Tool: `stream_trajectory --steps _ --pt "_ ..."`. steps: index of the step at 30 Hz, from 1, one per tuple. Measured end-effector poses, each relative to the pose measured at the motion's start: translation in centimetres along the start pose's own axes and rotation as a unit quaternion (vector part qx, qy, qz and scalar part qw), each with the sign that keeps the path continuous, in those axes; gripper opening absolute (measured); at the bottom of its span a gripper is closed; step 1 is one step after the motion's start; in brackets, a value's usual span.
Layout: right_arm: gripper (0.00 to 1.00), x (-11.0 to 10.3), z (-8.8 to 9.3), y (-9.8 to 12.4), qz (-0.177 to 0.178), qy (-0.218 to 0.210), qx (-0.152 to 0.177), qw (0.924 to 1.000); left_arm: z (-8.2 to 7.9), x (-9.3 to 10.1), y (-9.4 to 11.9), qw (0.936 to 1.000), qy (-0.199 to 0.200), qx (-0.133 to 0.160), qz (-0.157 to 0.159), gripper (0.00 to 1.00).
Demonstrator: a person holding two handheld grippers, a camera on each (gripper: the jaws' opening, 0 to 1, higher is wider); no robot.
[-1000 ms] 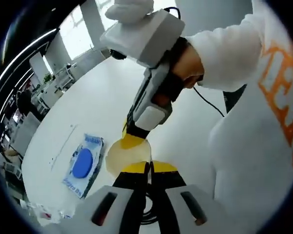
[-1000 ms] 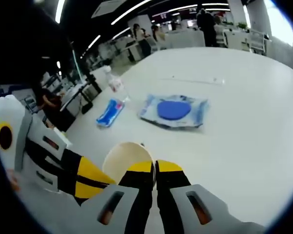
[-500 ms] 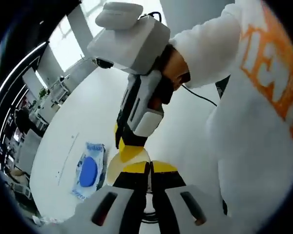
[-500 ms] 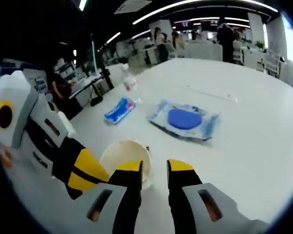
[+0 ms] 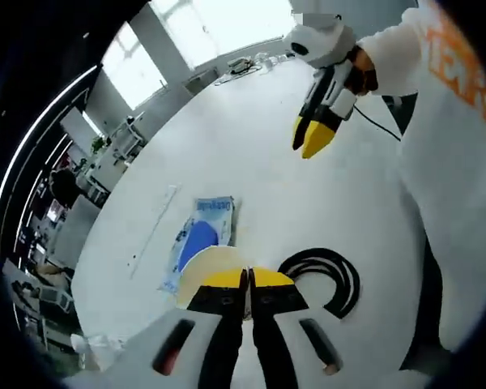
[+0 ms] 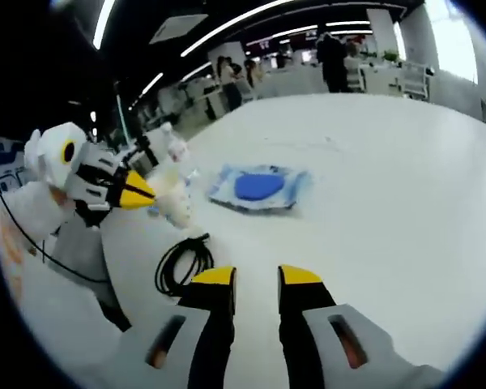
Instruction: Arrange the tabletop items into an orderly group along one side of the table until the central work area is clear of visible clutter.
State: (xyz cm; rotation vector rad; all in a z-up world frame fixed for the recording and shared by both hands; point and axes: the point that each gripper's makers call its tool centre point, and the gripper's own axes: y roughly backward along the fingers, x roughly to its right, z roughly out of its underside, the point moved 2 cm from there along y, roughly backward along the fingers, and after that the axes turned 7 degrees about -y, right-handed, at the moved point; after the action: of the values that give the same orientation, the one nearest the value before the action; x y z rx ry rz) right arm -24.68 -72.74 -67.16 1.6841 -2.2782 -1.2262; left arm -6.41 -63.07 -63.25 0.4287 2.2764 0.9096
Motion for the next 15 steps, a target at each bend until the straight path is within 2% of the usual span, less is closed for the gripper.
stream_trajectory --steps 5,9,13,15 --pt "0.16 1.2 1.2 1.0 0.015 -0.021 -0.002 0.9997 2.6 -4.2 0.0 0.9988 0.034 -0.002 -0.036 0.0" --pt "0.16 1.3 1.5 1.1 0.018 -0.029 -0.004 0.9994 4.7 -7.8 -0.2 0.9944 0.078 -0.005 -0.071 0.0" --pt "0.16 0.9 1.2 0.4 0.015 -0.03 -0.007 0.9994 6.0 -9.9 -0.8 0.9907 0.107 -0.004 -0.084 0.0" --pt "0.16 0.7 1.0 0.0 0.011 -0.026 -0.008 0.9996 6.3 -10.4 -1.2 0.9901 0.109 -0.005 -0.088 0.0"
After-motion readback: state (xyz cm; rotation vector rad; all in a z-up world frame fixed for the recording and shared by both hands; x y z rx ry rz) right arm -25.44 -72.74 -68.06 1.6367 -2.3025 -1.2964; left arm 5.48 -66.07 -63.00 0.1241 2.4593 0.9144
